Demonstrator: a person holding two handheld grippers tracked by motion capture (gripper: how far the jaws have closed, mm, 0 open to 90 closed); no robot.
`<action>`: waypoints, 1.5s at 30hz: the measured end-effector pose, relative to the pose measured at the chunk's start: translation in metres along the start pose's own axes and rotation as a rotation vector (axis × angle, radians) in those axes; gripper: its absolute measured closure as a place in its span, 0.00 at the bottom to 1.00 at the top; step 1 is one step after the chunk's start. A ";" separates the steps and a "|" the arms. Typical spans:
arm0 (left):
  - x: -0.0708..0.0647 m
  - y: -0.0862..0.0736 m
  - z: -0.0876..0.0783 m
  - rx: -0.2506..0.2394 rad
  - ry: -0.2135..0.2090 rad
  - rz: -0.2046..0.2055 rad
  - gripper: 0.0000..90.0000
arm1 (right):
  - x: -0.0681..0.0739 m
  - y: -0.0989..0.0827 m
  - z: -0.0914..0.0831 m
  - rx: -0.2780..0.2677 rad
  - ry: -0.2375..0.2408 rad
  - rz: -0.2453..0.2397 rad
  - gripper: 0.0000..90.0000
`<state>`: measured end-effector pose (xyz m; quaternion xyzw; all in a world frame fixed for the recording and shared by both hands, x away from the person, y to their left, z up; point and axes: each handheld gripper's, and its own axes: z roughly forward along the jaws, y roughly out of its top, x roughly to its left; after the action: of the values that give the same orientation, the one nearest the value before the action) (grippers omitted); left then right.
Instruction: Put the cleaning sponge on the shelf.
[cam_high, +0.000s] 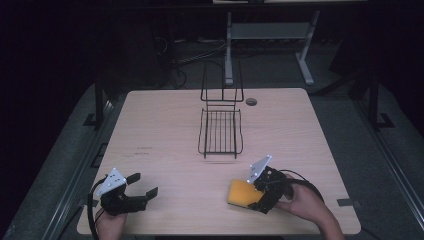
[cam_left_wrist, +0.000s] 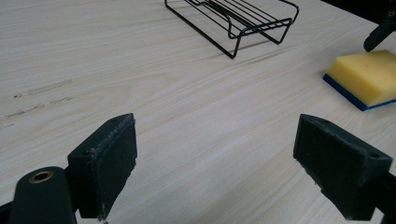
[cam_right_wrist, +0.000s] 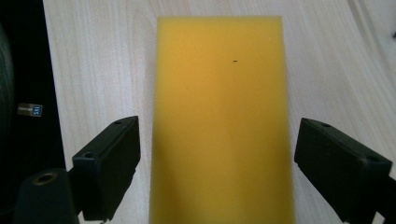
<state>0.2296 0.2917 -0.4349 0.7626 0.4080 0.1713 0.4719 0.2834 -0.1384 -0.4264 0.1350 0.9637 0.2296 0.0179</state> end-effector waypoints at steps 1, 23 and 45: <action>0.000 0.000 0.000 0.000 0.000 0.000 0.14 | 0.000 0.000 0.001 0.001 -0.001 -0.001 0.16; -0.001 0.000 0.000 -0.002 -0.005 -0.003 0.14 | -0.002 0.006 0.022 0.039 -0.006 -0.008 0.16; 0.001 0.000 -0.002 -0.017 -0.008 -0.012 0.14 | -0.001 0.004 0.030 0.060 -0.008 -0.013 0.22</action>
<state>0.2292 0.2932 -0.4341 0.7568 0.4092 0.1687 0.4810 0.2879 -0.1218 -0.4519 0.1300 0.9710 0.1999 0.0192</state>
